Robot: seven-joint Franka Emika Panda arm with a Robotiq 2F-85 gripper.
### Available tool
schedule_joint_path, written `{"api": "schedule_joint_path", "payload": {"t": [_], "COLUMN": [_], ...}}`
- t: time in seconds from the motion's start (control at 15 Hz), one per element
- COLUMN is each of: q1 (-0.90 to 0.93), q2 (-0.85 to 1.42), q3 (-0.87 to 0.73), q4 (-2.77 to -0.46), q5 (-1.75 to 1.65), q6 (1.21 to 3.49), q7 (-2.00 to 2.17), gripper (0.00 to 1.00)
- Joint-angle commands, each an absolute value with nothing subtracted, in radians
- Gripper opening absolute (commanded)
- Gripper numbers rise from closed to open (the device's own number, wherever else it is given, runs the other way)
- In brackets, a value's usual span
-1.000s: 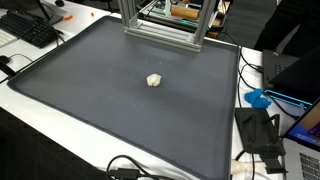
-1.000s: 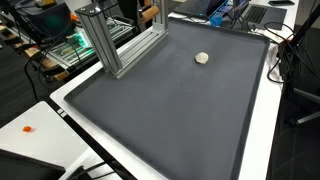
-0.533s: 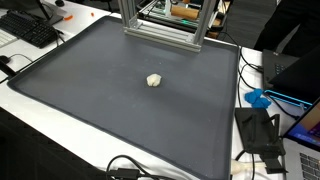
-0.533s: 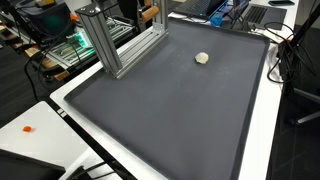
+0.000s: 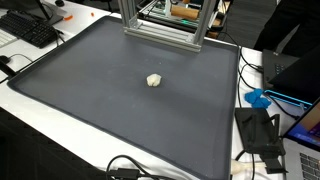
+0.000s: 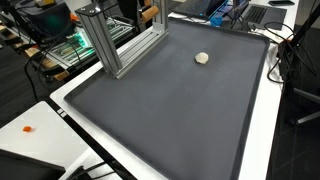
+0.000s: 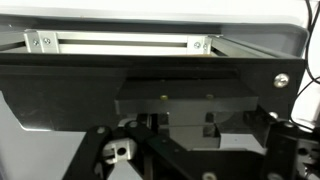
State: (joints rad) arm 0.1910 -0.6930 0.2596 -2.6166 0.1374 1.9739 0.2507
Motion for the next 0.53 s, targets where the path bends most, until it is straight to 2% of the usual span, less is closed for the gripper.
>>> {"api": "schedule_joint_path", "payload": {"t": [0.0, 0.13, 0.33, 0.47], "q1": [0.198, 0.197, 0.187, 0.19], "q2": [-0.72, -0.721, -0.73, -0.729], "q3": [0.25, 0.249, 0.24, 0.241], "q4": [-2.651, -2.652, -2.652, -2.653], "q5": [0.155, 0.151, 0.149, 0.151], "q6": [1.997, 1.996, 1.995, 1.995], "q7": [0.255, 0.252, 0.25, 0.249], "gripper": [0.77, 0.57, 0.35, 0.34]}}
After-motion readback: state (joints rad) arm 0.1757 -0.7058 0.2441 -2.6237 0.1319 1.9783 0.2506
